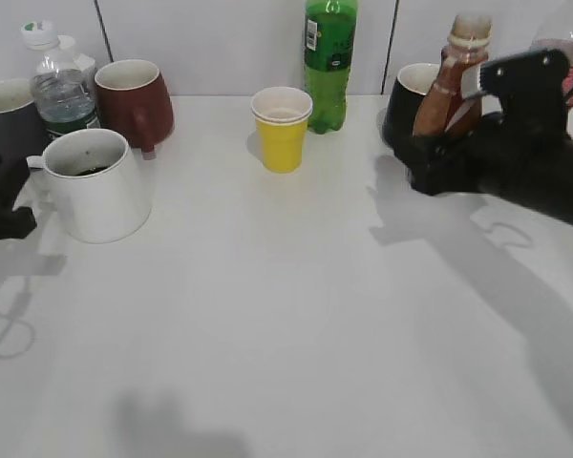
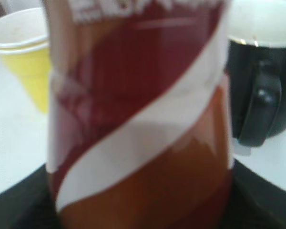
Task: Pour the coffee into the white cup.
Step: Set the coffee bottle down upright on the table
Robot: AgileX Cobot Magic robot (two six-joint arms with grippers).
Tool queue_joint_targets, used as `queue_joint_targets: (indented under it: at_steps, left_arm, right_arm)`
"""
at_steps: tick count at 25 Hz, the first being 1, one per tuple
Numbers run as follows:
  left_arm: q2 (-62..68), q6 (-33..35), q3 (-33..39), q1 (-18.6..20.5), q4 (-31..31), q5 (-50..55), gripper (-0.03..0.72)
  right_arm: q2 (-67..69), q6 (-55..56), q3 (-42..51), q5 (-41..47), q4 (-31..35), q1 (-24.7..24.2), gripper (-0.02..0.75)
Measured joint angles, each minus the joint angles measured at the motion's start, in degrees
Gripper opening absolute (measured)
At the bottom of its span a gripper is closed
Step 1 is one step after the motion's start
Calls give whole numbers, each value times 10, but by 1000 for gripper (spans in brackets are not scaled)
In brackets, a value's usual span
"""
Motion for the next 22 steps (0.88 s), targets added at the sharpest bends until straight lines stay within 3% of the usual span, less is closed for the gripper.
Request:
queue_joint_targets:
  at_steps: [8, 22]
  left_arm:
    - [-73, 0, 0, 0, 43, -1, 231]
    - [-104, -15, 1, 0, 90, -3, 232]
  right_arm:
    - [97, -11, 3, -105, 52, 0, 534]
    - [146, -44, 3, -136, 74, 0, 552]
